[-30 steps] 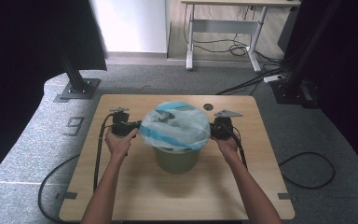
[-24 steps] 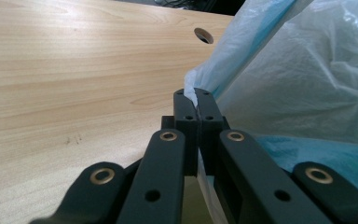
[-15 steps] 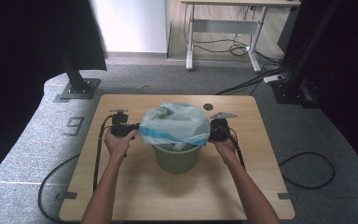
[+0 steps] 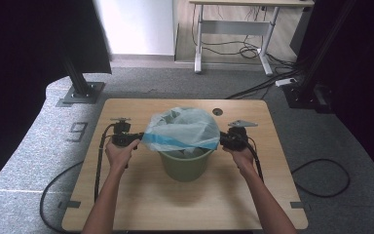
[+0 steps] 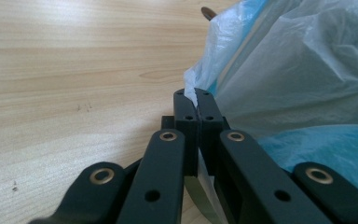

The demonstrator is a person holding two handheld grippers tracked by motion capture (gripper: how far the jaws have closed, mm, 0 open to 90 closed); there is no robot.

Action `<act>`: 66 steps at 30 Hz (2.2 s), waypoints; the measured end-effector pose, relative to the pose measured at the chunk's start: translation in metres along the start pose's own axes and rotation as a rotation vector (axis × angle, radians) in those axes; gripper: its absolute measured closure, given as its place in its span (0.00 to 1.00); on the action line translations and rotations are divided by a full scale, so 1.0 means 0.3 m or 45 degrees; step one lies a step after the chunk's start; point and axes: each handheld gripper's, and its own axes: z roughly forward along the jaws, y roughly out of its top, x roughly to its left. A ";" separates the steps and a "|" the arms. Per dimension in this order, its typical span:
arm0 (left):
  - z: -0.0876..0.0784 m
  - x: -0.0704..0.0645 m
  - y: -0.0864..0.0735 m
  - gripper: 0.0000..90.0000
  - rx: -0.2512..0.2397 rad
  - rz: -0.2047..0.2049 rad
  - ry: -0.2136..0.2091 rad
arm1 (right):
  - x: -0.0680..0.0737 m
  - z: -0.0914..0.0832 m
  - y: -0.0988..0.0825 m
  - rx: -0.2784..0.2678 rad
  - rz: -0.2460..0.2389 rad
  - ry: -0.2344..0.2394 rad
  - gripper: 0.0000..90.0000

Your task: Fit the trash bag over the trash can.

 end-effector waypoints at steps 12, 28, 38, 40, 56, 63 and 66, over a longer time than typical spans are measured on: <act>-0.045 -0.003 0.004 1.00 -0.061 0.017 -0.002 | 0.077 -0.292 0.034 -0.243 -0.040 0.036 0.56; -0.076 -0.019 0.010 1.00 -0.076 0.036 -0.021 | 0.268 -0.353 0.033 -0.273 -0.238 0.309 0.41; -0.073 -0.017 0.008 0.99 -0.083 0.023 -0.041 | 0.303 -0.317 0.058 -0.207 -0.290 0.258 0.50; -0.075 -0.014 0.009 0.99 -0.084 0.023 -0.041 | 0.304 -0.317 0.059 -0.209 -0.290 0.212 0.61; -0.100 -0.014 0.006 0.99 -0.103 0.024 -0.052 | 0.301 -0.387 0.019 -0.285 -0.310 0.289 0.99; -0.105 -0.015 0.002 1.00 -0.098 0.028 -0.050 | 0.333 -0.426 -0.069 -0.294 -0.306 0.420 0.99; -0.103 -0.014 -0.002 1.00 -0.090 0.031 -0.049 | 0.348 -0.409 -0.109 -0.257 -0.318 0.455 0.99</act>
